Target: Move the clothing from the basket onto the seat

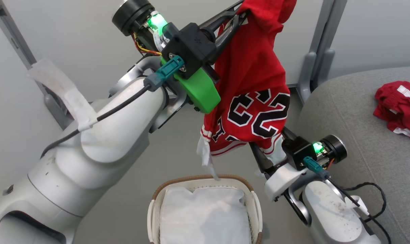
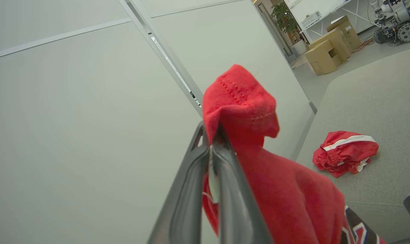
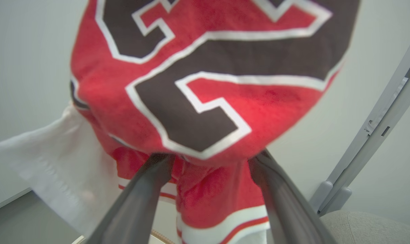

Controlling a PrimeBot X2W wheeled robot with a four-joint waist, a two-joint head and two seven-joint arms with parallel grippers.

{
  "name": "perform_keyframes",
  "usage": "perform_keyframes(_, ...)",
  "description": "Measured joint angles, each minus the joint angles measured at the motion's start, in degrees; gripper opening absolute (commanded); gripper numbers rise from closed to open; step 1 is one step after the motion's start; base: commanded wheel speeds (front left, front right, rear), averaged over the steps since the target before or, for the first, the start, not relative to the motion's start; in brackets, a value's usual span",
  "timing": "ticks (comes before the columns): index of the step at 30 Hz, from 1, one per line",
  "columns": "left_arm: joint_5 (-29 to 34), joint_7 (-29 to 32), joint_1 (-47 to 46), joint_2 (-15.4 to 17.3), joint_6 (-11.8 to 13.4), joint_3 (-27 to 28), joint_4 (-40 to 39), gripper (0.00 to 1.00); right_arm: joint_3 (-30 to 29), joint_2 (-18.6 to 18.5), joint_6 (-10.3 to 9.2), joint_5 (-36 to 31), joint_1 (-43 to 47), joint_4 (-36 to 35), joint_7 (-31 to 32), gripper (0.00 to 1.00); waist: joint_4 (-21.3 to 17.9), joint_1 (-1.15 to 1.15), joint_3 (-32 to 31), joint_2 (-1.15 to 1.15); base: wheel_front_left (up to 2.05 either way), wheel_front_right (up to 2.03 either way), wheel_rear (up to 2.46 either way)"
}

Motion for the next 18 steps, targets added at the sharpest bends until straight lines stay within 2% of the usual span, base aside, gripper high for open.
perform_keyframes(1, -0.05, 0.0, -0.03, -0.11, 0.0, -0.13, -0.08, 0.0, 0.14, 0.0, 0.0, -0.01, -0.56, 0.77, 0.0, 0.99, 0.25, 0.0, -0.04, 0.0, 0.0, 0.0, 0.0)
perform_keyframes(2, -0.13, -0.02, -0.03, -0.18, 0.0, -0.3, -0.11, 0.0, 0.47, 0.0, 0.0, 0.0, -1.07, 1.62, 0.0, 0.54, 0.48, 0.0, -0.07, 0.0, 0.0, 0.0, 0.0)
perform_keyframes(3, -0.2, -0.16, -0.03, -0.19, 0.0, -0.37, -0.09, 0.0, 0.9, 0.0, 0.0, 0.01, -1.32, 2.29, 0.0, 0.28, 0.67, 0.0, -0.1, 0.0, 0.0, 0.0, 0.0)
perform_keyframes(5, -0.57, -0.15, -0.01, -0.04, 0.01, -0.4, 0.04, 0.0, 1.63, 0.01, 0.0, 0.56, -1.81, 3.47, 0.0, 0.0, 1.06, 0.0, -0.18, 0.0, 0.0, 0.0, 0.0)
perform_keyframes(12, -2.01, -0.26, 2.77, 2.41, 0.8, 0.38, 2.18, 0.0, 2.25, 0.02, 0.0, 2.33, -2.18, 2.9, 0.0, 0.0, 1.22, 0.0, -0.16, 0.0, 0.0, 0.0, 0.0)
perform_keyframes(18, -5.64, -1.89, 8.2, 4.24, 2.57, 2.52, 4.44, 0.0, 2.42, 0.03, 0.0, 3.02, -1.88, -0.11, 0.0, 0.0, 0.28, 0.0, -0.02, 0.0, 0.0, 0.0, 0.0)
